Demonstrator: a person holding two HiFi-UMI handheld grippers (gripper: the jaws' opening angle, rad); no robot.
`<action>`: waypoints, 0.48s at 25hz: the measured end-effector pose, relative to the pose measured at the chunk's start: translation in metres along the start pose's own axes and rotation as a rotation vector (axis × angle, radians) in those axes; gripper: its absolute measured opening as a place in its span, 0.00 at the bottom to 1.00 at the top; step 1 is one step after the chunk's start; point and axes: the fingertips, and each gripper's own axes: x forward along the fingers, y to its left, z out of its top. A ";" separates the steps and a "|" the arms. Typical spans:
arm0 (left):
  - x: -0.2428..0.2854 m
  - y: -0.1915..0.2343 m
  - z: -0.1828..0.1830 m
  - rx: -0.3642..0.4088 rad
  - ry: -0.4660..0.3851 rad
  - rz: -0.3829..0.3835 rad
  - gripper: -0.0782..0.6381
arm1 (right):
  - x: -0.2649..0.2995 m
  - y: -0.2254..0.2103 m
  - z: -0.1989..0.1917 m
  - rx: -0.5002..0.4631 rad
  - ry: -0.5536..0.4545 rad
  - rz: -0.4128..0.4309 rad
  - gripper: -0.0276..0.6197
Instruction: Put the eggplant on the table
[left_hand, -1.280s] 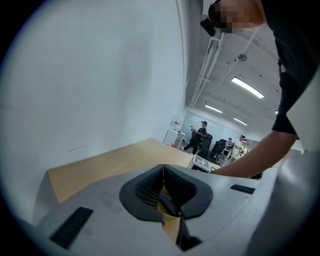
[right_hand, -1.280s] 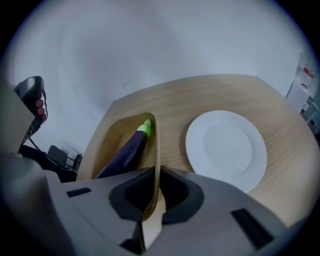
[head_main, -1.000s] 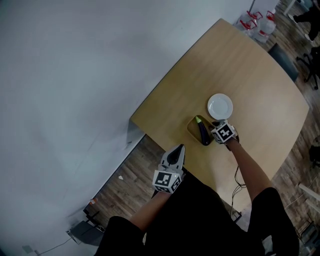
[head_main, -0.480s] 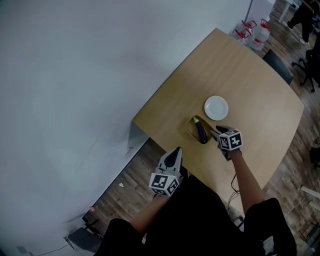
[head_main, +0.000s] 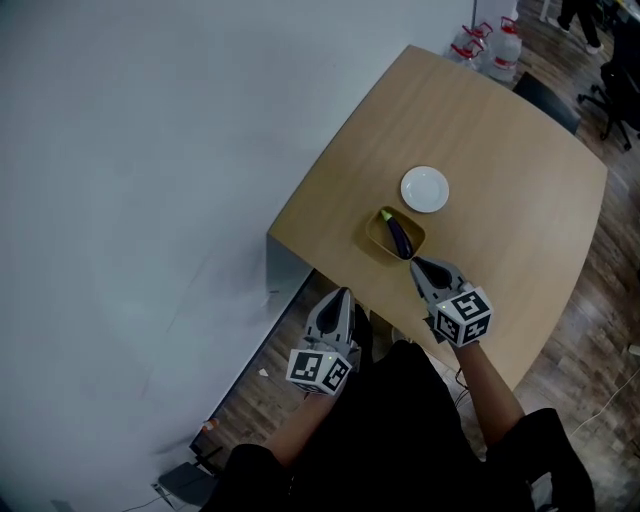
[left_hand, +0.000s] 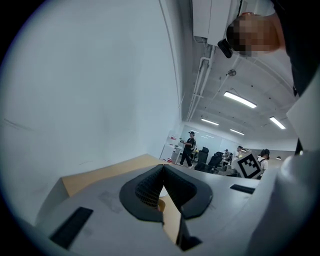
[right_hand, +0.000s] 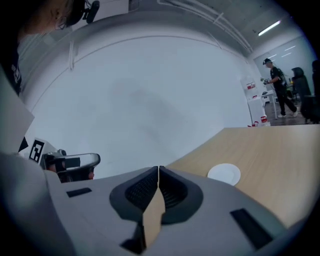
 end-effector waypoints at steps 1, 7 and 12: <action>-0.006 -0.002 -0.001 0.004 0.003 0.006 0.13 | -0.006 0.009 0.001 0.004 -0.019 -0.008 0.14; -0.017 -0.018 0.001 0.039 -0.021 -0.050 0.13 | -0.040 0.033 -0.007 -0.022 -0.052 -0.144 0.14; -0.022 -0.047 0.005 0.088 -0.010 -0.140 0.13 | -0.078 0.054 -0.018 -0.023 -0.031 -0.246 0.14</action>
